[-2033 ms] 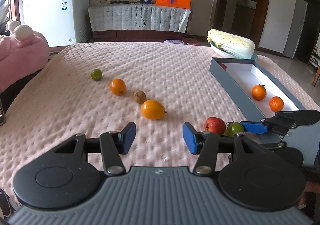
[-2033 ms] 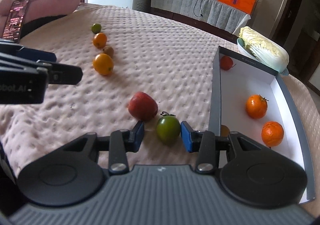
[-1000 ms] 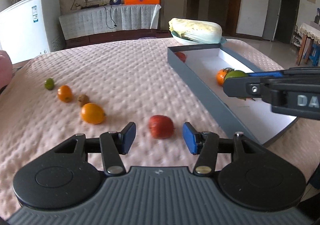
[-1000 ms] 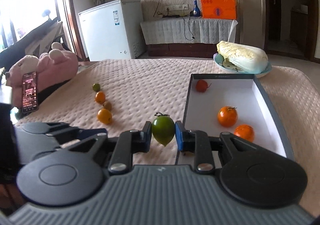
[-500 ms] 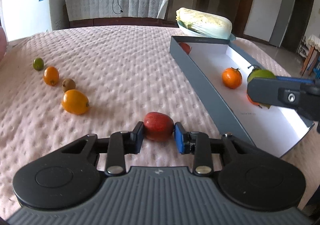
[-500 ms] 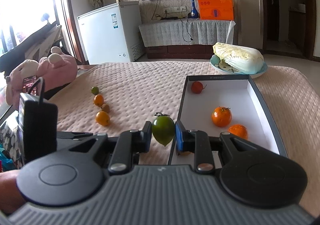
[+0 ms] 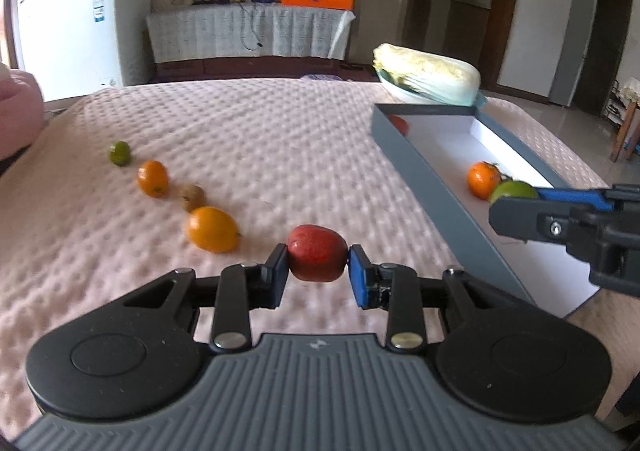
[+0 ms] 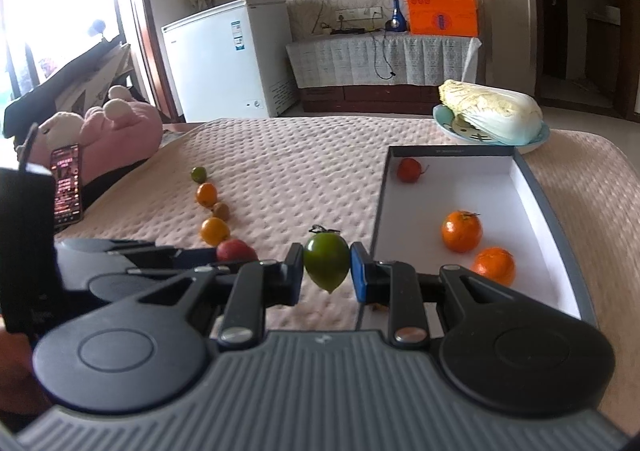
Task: Organize fruits
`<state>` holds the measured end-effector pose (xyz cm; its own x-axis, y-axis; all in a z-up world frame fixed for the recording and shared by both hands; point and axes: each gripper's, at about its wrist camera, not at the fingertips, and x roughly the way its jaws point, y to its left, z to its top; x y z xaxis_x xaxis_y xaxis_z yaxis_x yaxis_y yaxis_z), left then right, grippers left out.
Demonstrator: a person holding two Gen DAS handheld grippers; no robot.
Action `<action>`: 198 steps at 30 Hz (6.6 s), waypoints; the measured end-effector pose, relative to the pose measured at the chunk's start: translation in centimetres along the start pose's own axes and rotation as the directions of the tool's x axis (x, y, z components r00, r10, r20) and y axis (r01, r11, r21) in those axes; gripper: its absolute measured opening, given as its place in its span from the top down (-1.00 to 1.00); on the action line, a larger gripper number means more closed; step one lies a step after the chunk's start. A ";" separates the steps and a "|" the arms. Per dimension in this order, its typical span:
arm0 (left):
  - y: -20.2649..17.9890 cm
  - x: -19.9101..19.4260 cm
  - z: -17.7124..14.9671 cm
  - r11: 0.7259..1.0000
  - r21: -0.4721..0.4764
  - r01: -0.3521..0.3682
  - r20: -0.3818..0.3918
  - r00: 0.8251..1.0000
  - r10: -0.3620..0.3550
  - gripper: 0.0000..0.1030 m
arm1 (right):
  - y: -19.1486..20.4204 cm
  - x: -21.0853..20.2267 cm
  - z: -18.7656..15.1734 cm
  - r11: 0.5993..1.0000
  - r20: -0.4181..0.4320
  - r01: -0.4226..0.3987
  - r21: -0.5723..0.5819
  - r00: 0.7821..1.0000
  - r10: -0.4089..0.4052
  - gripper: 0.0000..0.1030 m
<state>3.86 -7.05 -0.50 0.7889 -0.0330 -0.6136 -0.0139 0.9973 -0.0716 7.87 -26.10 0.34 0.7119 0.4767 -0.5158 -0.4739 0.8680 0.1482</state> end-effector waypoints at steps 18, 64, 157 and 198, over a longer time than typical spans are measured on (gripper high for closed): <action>2.1 -2.4 2.0 0.998 -0.024 -0.058 0.052 0.997 0.060 0.27 | 0.6 0.8 0.1 1.000 -0.014 -0.018 -0.017 1.000 0.017 0.46; -17.3 6.1 9.4 0.969 0.199 0.144 0.069 0.985 -0.161 -0.29 | -8.9 -1.2 -0.8 0.968 -0.102 0.208 0.143 0.976 -0.195 0.46; 10.3 -1.6 1.6 0.987 -0.104 -0.127 0.058 0.989 0.133 -0.29 | 8.9 13.2 0.8 0.991 -0.177 -0.007 -0.134 0.984 -0.017 0.34; 7.4 4.9 2.7 0.990 -0.029 -0.138 0.006 0.990 0.138 0.50 | 6.3 6.9 1.7 0.986 -0.110 -0.071 -0.151 0.992 0.055 0.34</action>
<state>9.29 0.35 -1.95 0.7831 0.1053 -0.6130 -0.1406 0.9900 -0.0095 10.67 -17.16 -0.83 0.6234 0.5054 -0.5966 -0.5964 0.8008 0.0552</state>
